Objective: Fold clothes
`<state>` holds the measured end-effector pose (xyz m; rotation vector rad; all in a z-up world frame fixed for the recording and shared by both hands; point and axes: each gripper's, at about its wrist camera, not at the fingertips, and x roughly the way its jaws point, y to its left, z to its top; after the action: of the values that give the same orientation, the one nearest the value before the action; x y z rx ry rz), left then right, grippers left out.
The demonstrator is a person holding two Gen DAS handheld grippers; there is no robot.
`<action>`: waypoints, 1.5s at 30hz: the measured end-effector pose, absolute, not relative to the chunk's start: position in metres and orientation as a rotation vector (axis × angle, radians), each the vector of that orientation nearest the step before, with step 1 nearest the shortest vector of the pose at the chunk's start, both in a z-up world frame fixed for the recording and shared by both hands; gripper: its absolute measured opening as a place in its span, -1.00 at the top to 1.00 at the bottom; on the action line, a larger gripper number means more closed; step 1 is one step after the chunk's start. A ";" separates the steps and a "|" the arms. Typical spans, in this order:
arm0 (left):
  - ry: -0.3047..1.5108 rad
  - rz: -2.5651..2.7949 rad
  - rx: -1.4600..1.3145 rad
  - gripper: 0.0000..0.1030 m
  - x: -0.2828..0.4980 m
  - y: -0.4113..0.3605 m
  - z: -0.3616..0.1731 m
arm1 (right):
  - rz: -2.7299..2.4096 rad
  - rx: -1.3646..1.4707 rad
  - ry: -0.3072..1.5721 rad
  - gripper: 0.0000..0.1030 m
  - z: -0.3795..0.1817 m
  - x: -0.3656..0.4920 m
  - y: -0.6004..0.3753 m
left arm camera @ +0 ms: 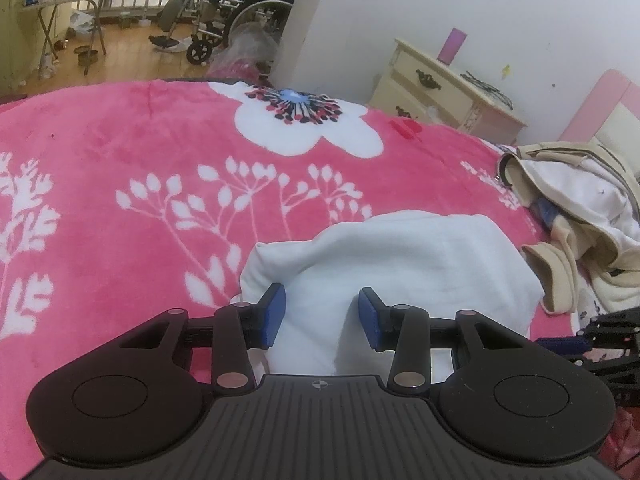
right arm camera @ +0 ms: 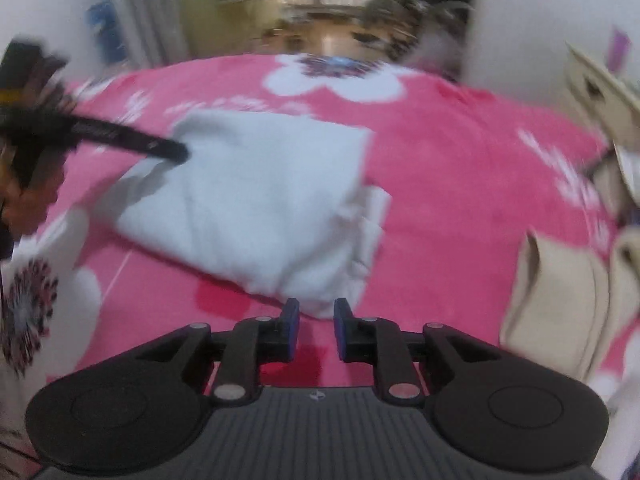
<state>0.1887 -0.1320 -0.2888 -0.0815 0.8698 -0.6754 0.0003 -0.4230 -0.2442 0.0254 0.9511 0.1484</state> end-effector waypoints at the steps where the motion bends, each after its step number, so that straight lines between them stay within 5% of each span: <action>1: 0.871 -0.675 -0.082 0.20 0.189 -0.132 -0.289 | 0.145 0.073 0.955 0.56 -0.246 -0.001 -0.426; 8: 0.877 -0.666 -0.082 0.20 0.190 -0.135 -0.288 | 0.147 0.393 1.002 0.50 -0.268 0.017 -0.437; 10: 0.875 -0.668 -0.079 0.20 0.190 -0.135 -0.288 | 0.162 0.239 1.011 0.87 -0.265 0.020 -0.422; 15: 0.879 -0.674 -0.110 0.21 0.194 -0.130 -0.290 | 0.296 -0.574 0.916 0.95 -0.248 0.009 -0.362; 23: 0.887 -0.678 -0.140 0.23 0.197 -0.127 -0.291 | 0.266 -1.088 0.754 1.00 -0.283 -0.014 -0.351; 28: 0.885 -0.680 -0.131 0.23 0.196 -0.127 -0.291 | 0.103 -1.108 0.828 1.00 -0.303 -0.007 -0.383; 34: 0.885 -0.684 -0.130 0.23 0.197 -0.128 -0.292 | 0.210 -0.783 0.682 1.00 -0.232 -0.021 -0.373; 37: 0.884 -0.685 -0.124 0.23 0.197 -0.128 -0.292 | 0.435 -0.931 0.671 1.00 -0.247 -0.030 -0.336; 41: 0.880 -0.687 -0.116 0.23 0.196 -0.129 -0.292 | 0.361 -1.067 0.793 1.00 -0.298 -0.013 -0.338; 45: 0.877 -0.693 -0.124 0.23 0.197 -0.127 -0.293 | 0.122 -0.904 0.914 1.00 -0.289 0.004 -0.375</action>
<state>0.1967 -0.1275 -0.2933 -0.1239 0.8769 -0.6929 0.0041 -0.3745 -0.2885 -0.9040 0.9136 0.1217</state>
